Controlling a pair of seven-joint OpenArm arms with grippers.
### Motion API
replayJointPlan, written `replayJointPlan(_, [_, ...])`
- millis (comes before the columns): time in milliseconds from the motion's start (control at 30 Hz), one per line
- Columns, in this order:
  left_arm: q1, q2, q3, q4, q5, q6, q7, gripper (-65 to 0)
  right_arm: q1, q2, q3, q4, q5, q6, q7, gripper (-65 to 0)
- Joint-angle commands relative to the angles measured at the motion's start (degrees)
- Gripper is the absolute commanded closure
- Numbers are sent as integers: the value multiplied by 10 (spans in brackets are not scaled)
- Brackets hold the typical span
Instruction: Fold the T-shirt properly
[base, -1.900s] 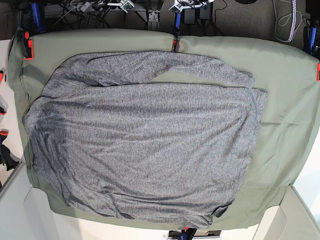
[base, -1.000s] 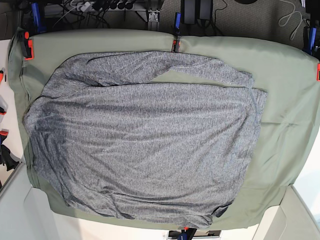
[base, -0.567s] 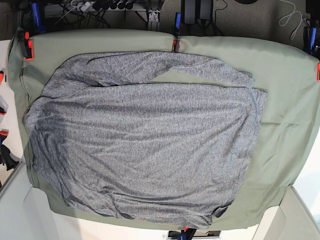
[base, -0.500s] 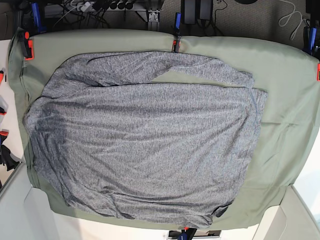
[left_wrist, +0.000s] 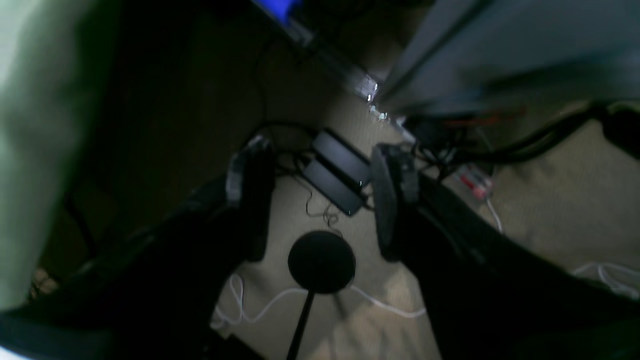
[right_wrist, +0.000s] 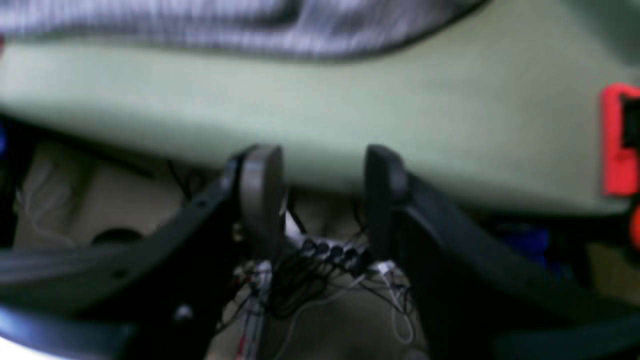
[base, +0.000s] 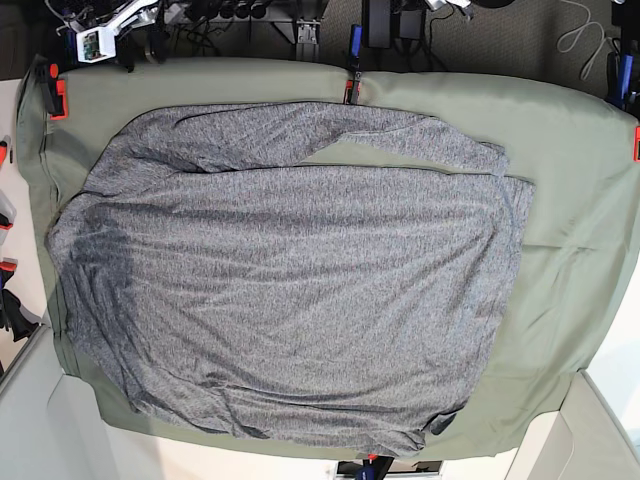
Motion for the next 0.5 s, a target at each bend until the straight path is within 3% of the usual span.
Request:
replayJointPlan(0, [19,-9,-4,11,0,-8,-3,-338,-5,3,7,15,4,2,7,-279])
replayJointPlan(200, [71,-39,-26,0,0,-56,2,-338,-4,3,8,17,3,2,8,-279])
replayJointPlan(367, [82,-69,-33,-56,6,-53,28,-337,7,3,8,17,2,2,8,-279])
replayJointPlan(467, [82,-80,-45,-90,23,-10,32,-337,14,3,10,17,2,1,7,-279])
